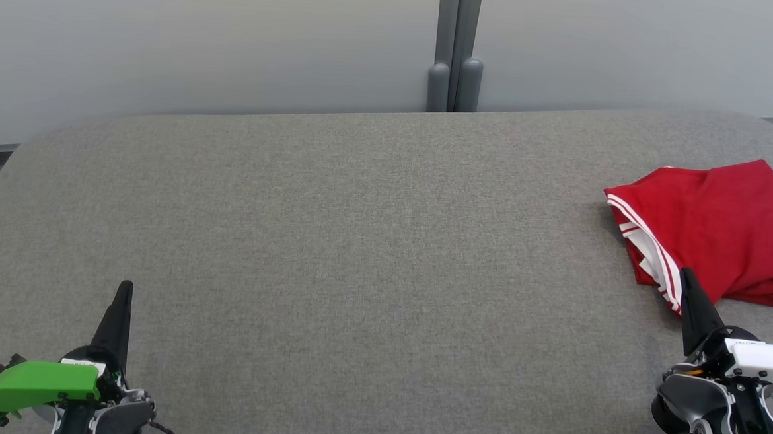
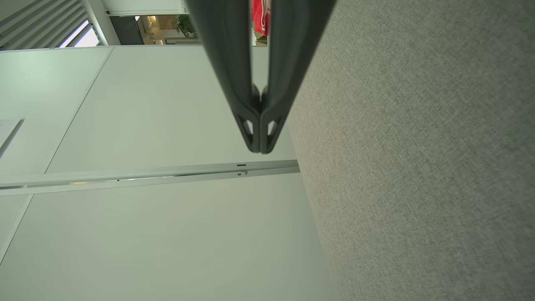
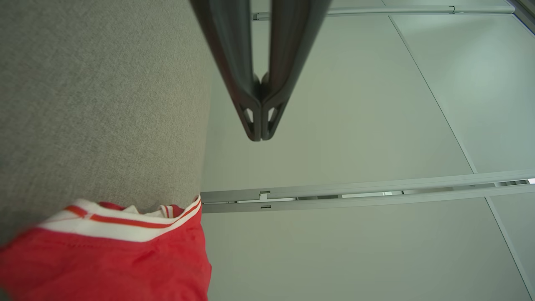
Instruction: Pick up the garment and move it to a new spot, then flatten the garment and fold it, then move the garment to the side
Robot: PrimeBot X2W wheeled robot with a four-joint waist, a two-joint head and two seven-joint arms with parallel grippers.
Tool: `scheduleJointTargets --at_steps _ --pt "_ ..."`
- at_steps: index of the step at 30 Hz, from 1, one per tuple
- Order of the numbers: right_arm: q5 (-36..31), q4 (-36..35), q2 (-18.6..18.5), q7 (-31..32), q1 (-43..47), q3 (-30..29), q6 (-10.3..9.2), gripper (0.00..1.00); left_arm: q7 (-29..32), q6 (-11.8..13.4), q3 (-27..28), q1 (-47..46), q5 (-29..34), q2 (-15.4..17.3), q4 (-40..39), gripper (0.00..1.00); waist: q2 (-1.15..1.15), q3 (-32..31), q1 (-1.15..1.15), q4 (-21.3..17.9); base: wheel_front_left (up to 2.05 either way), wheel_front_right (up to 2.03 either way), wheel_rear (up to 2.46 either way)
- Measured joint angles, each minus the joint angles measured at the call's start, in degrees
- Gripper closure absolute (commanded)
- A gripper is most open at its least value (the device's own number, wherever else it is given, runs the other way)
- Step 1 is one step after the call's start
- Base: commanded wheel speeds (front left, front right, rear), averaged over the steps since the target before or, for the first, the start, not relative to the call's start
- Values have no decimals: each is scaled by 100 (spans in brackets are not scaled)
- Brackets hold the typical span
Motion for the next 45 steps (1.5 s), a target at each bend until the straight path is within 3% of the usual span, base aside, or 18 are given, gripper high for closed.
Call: scheduleJointTargets --at_steps 45 --pt "0 -25 0 0 0 -2 0 100 0 0 0 0 0 0 -12 100 0 1 0 0 0 0 0"
